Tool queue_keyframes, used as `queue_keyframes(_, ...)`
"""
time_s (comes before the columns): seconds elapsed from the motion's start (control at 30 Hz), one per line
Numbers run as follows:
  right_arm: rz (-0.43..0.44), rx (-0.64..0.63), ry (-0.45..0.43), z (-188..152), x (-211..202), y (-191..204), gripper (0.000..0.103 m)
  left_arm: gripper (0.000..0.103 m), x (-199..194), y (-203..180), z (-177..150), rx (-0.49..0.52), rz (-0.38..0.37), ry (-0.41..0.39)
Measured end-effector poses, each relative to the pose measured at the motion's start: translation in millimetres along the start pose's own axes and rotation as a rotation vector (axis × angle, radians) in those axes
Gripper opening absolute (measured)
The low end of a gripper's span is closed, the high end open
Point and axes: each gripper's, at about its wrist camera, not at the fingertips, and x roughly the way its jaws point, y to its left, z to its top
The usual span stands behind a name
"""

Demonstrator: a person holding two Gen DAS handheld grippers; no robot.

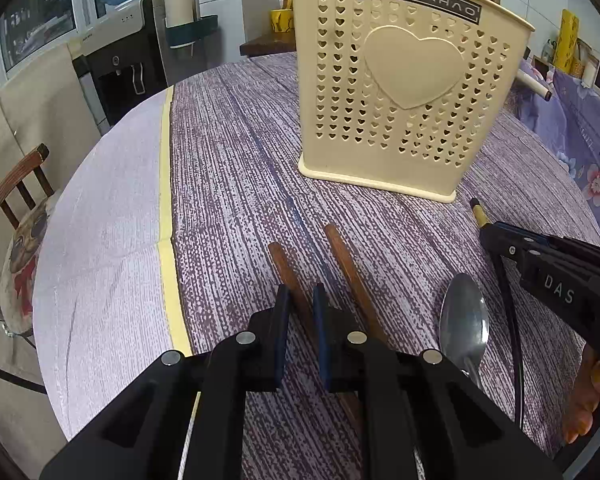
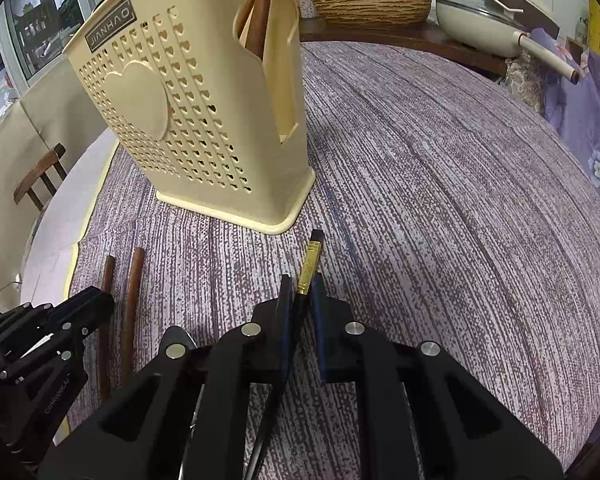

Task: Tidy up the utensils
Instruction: 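Close right tool on a black gold-tipped chopstick while left tool grasps a wooden chopstick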

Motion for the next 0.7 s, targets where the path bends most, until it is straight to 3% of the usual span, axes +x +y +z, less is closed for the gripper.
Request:
queue_keyframes(0.23,-0.029,-0.012,-0.001,2,2,5,0.011,0.017,2,-1,3,-0.017,-0.005,0.010)
queue_keyframes(0.47,-0.054,-0.026,-0.026,-3,1,10,0.011,0.015,-2,-10,-4,0.001,0.032,-0.017)
queue_keyframes(0.7,0.033,0.063,-0.040,-4,-2,-9,0.008,0.010,-3,-3,-4,-0.044,-0.002,-0.026)
